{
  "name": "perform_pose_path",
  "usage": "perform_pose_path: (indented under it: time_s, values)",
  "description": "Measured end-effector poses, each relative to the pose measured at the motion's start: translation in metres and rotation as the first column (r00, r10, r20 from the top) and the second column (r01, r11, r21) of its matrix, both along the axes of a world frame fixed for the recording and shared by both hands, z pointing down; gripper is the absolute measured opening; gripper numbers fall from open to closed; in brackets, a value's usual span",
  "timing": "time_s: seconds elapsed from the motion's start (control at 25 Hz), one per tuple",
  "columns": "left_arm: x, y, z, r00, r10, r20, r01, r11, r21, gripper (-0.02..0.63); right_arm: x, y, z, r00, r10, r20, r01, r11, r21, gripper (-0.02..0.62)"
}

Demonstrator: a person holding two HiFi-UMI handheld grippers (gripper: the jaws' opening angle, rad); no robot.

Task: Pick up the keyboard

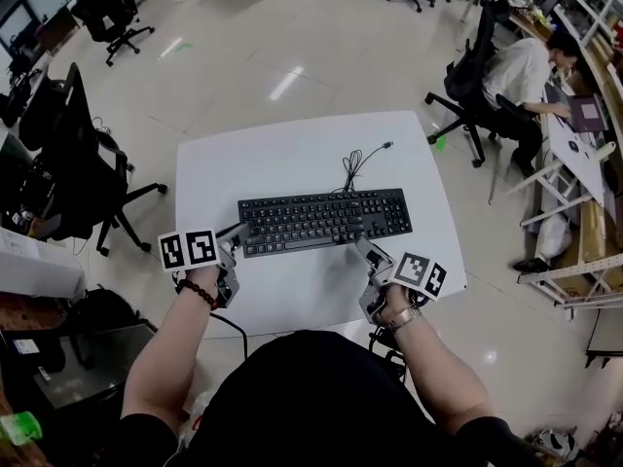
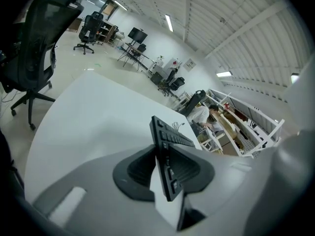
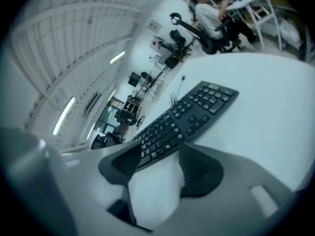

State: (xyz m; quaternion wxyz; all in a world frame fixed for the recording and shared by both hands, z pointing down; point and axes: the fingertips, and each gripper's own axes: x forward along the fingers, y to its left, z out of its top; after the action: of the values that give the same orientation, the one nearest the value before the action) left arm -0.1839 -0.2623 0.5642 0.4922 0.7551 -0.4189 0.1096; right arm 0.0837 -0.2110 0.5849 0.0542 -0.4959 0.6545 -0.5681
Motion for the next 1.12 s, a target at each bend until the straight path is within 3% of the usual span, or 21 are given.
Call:
perform_pose_path:
  time_s: [0.2,0.36,0.52,0.6,0.84,1.12]
  values:
    - [0.004,0.005,-0.006,1.0,0.008,0.007,-0.008,1.0,-0.002,0.091,0.01,-0.009,0.049,0.977,0.147,0.155,-0.136,0.988,-0.076,0.242]
    - [0.006,0.009,-0.009,1.0,0.015,0.011,-0.015,1.0,-0.007,0.091,0.018,-0.03,0.066,0.935,0.248,0.255,-0.24,0.969,-0.062,0.242]
    - [0.008,0.01,-0.01,1.0,0.015,0.017,-0.015,1.0,-0.01,0.09,0.026,-0.051,0.07,0.893,0.291,0.345,-0.301,0.953,-0.025,0.241]
    - [0.007,0.01,-0.01,1.0,0.015,0.021,-0.015,1.0,-0.011,0.089,0.024,-0.056,0.071,0.883,0.283,0.373,-0.302,0.953,-0.01,0.188]
    - [0.0,0.006,-0.002,1.0,-0.021,-0.02,0.021,1.0,-0.019,0.097,0.024,-0.058,0.048,0.904,0.25,0.346,-0.293,0.953,0.077,0.127]
    - [-0.008,-0.003,-0.012,0.985,-0.058,-0.163,0.067,0.997,0.049,0.097,0.02,-0.063,-0.028,0.966,0.147,0.211,-0.199,0.946,0.254,0.12]
